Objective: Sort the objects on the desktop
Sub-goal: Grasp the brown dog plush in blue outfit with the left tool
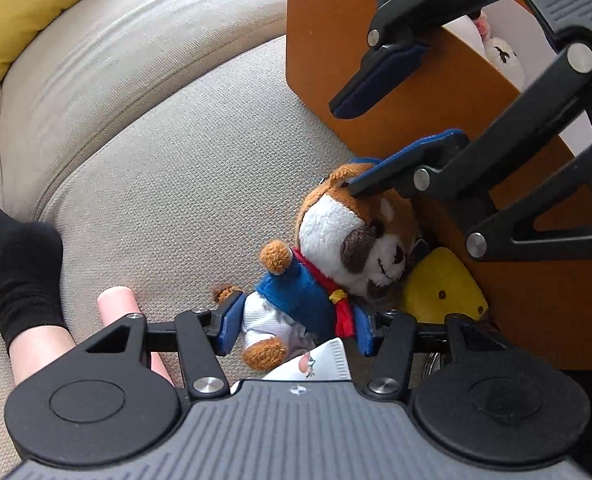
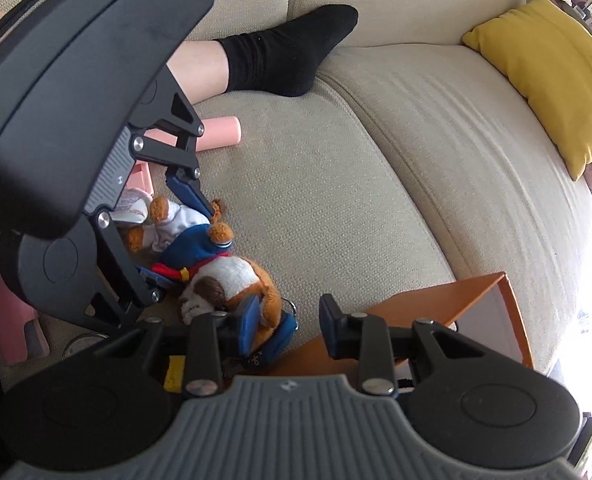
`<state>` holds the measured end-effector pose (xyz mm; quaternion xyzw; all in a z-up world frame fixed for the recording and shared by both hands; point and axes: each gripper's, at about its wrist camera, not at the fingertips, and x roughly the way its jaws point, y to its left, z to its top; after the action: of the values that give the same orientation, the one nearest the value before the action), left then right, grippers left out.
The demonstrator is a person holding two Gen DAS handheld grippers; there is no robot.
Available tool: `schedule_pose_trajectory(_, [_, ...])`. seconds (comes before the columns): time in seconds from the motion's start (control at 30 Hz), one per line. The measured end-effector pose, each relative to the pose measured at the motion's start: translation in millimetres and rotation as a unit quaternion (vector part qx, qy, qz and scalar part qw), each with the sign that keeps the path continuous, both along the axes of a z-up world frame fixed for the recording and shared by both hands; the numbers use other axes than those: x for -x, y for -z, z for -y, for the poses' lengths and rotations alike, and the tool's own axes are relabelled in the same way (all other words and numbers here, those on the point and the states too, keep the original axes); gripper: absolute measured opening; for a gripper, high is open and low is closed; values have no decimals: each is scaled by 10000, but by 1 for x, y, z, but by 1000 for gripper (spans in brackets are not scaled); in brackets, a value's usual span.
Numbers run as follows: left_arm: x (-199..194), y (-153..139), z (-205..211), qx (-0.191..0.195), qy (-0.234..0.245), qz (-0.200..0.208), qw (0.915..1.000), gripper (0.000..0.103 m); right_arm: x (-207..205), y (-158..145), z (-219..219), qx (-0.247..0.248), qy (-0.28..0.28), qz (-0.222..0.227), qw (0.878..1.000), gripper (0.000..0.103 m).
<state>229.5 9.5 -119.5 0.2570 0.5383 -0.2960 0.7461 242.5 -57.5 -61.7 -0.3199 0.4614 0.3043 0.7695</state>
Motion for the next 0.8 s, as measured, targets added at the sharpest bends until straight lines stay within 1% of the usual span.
schedule_pose_trajectory(0.07, [7,-3,-2,22,-89,84,9999,56,0,-3,1,-53,52,30,10000,35])
schedule_pose_trajectory(0.1, [9,-5,-5,73,-173,93,9998,55,0,-5,2,-76,80,61,9999,35])
schedule_pose_trajectory(0.2, [9,-13,-16,374,-600,53,9975,49,1,-11,6,-147,168,189,9996,35])
schedule_pose_trajectory(0.27, [9,-17,-26,610,-912,21,9940,48,4,-15,9,-151,225,265,9993,35])
schedule_pose_trajectory(0.37, [9,-22,-43,1022,-1372,-58,9852,47,6,-19,12,-161,297,312,9989,35])
schedule_pose_trajectory(0.47, [11,-27,-57,1380,-1776,-70,9744,47,9,-20,15,-204,346,279,9988,35])
schedule_pose_trajectory(0.6, [13,-43,-78,1932,-2340,-11,9528,46,10,-21,17,-368,441,125,9983,35])
schedule_pose_trajectory(0.67, [11,-53,-88,2212,-2595,16,9401,46,11,-22,16,-515,464,23,9976,35])
schedule_pose_trajectory(0.73, [10,-60,-97,2385,-2809,109,9296,46,12,-24,14,-664,494,-107,9965,35])
schedule_pose_trajectory(0.8, [10,-67,-104,2431,-2965,261,9232,46,14,-26,13,-875,519,-292,9944,35])
